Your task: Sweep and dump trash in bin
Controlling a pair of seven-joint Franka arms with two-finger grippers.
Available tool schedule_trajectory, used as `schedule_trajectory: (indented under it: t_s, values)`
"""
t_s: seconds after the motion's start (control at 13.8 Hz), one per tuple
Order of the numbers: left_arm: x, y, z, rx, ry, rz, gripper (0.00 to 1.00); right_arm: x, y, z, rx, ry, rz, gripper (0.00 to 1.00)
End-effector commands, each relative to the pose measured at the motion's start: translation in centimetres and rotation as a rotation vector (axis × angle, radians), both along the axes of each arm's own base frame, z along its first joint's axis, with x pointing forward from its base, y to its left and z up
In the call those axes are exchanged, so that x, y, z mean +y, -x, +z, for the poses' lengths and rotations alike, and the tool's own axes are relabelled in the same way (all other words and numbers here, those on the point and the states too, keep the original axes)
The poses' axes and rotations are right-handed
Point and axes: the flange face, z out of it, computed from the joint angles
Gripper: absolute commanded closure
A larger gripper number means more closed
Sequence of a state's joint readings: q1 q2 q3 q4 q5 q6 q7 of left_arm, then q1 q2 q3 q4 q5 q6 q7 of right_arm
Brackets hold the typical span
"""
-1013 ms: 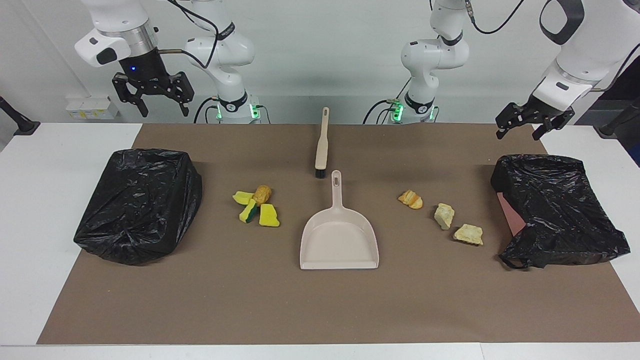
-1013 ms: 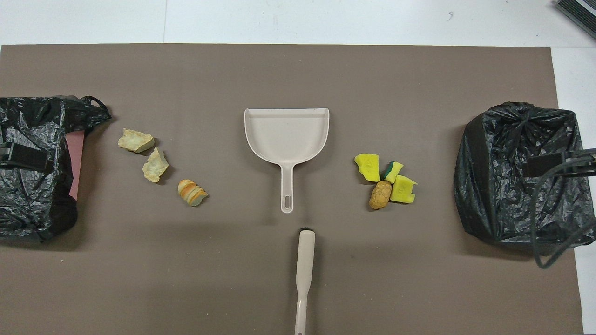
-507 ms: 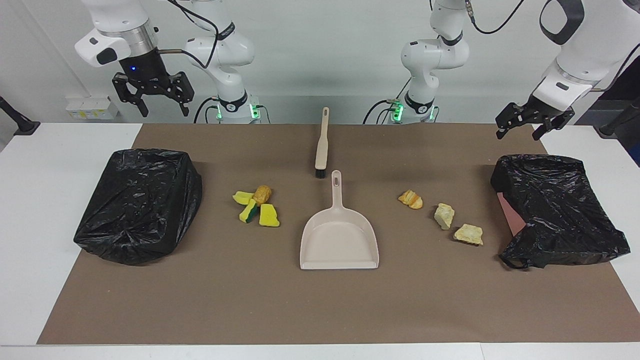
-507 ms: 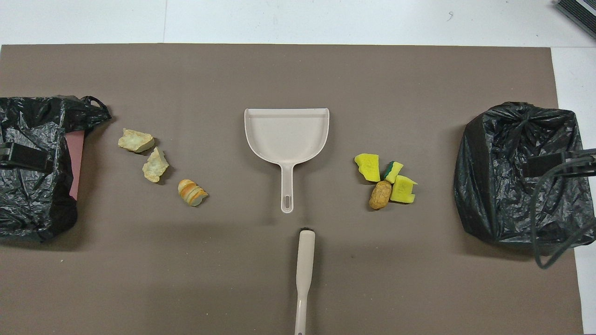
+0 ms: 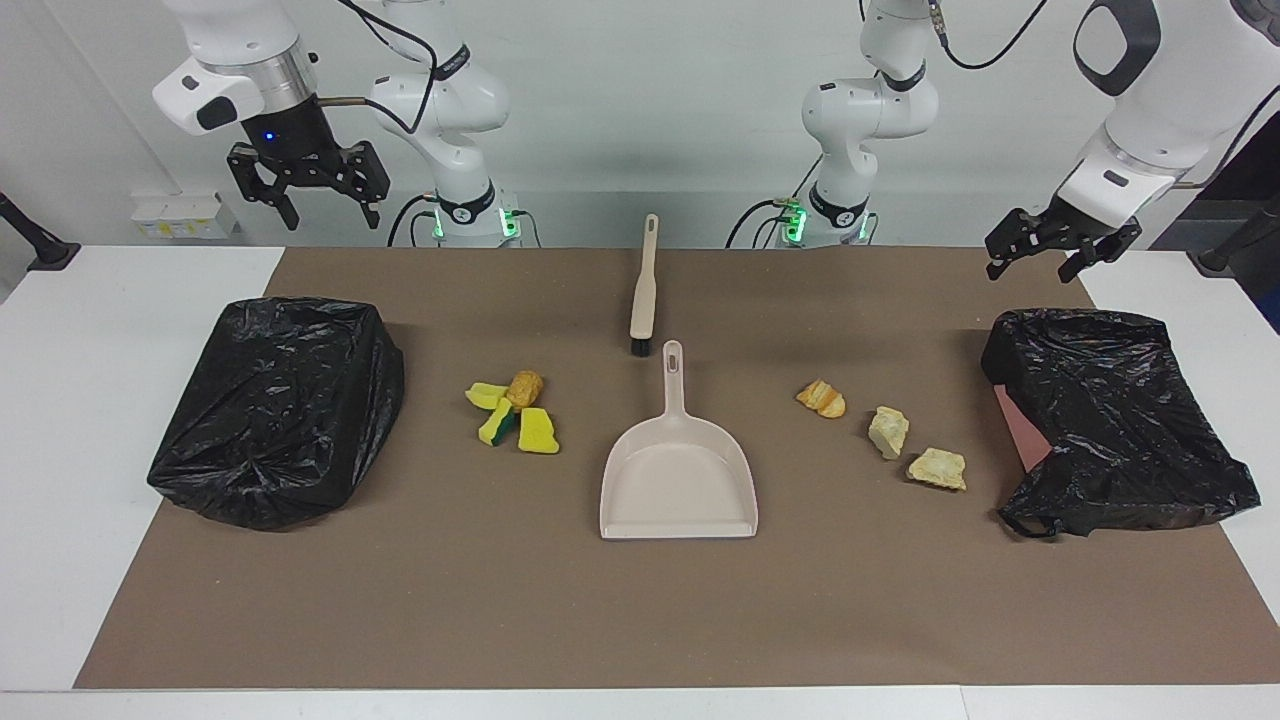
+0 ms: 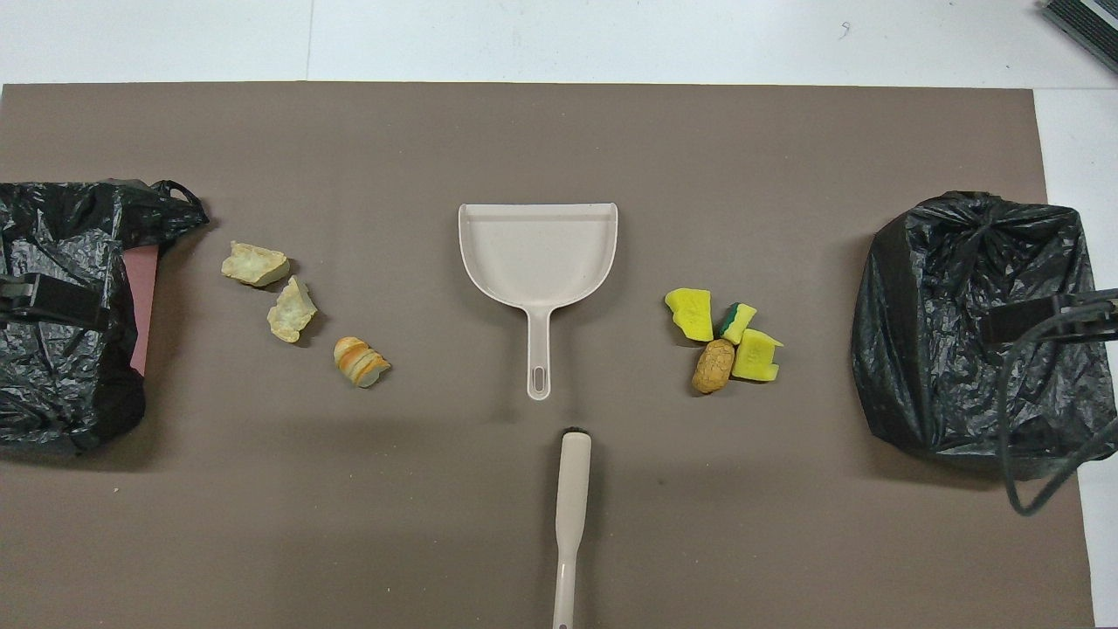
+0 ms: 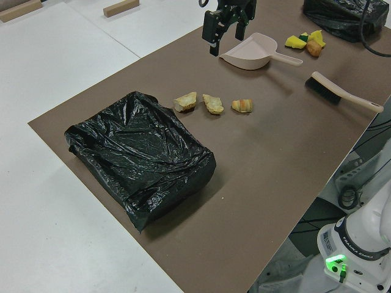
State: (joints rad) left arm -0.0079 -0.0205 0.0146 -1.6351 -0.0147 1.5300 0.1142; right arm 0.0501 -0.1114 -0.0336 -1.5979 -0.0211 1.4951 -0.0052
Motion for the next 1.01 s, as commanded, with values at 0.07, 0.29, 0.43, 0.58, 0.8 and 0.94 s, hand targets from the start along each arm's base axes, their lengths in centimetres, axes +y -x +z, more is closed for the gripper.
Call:
schedule_trajectory:
  t_s: [0.07,0.29,0.43,0.58,0.8,0.94]
  values:
    - [-4.2,2.3,-1.8,0.011,0.001,-0.068,0.00,-0.4,0.7,0.0,-0.005,-0.023,0.013,0.00]
    - [-9.5,4.8,-4.8,0.022,-0.003,-0.150,0.00,-0.6,0.7,0.0,-0.005,-0.023,0.009,0.00]
    - [-12.4,7.3,-5.8,0.034,-0.007,-0.175,0.00,-0.6,0.7,0.0,-0.005,-0.023,0.008,0.00]
    - [-15.4,9.0,-7.1,0.042,-0.003,-0.171,0.00,-0.6,0.7,0.0,-0.005,-0.023,0.008,0.00]
    - [-20.9,12.1,-9.0,0.053,0.006,-0.164,0.00,-0.8,0.7,0.0,-0.008,-0.023,0.003,0.00]
    - [-24.5,14.7,-10.4,0.033,0.030,-0.170,0.00,-0.7,0.7,-0.1,-0.005,-0.023,0.005,0.00]
